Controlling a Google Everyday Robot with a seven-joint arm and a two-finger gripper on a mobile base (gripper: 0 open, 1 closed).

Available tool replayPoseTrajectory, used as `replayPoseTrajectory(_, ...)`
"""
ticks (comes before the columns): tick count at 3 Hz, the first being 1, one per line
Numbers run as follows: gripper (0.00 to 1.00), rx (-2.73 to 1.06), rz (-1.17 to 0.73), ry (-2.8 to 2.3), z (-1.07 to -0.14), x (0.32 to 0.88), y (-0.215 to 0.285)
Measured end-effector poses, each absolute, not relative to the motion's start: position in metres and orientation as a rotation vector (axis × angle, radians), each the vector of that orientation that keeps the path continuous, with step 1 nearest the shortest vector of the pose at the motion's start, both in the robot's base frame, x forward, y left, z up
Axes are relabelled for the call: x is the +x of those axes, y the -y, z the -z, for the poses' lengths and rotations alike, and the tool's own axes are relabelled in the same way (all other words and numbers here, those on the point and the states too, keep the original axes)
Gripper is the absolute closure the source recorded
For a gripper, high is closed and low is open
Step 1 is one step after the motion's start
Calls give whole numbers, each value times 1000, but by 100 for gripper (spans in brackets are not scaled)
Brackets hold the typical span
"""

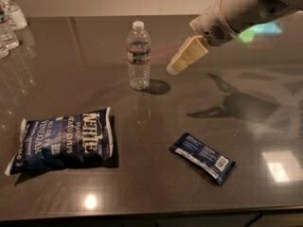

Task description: Move water bottle near blue chip bag

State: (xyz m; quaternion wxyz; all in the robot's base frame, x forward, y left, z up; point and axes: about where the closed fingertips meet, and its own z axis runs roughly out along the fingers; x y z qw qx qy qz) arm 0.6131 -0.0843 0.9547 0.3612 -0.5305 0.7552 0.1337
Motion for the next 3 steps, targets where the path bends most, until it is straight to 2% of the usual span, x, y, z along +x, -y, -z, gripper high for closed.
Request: replayPoseTrajectory(3, 0, -1375, -552, -1814, -944, 636, 5)
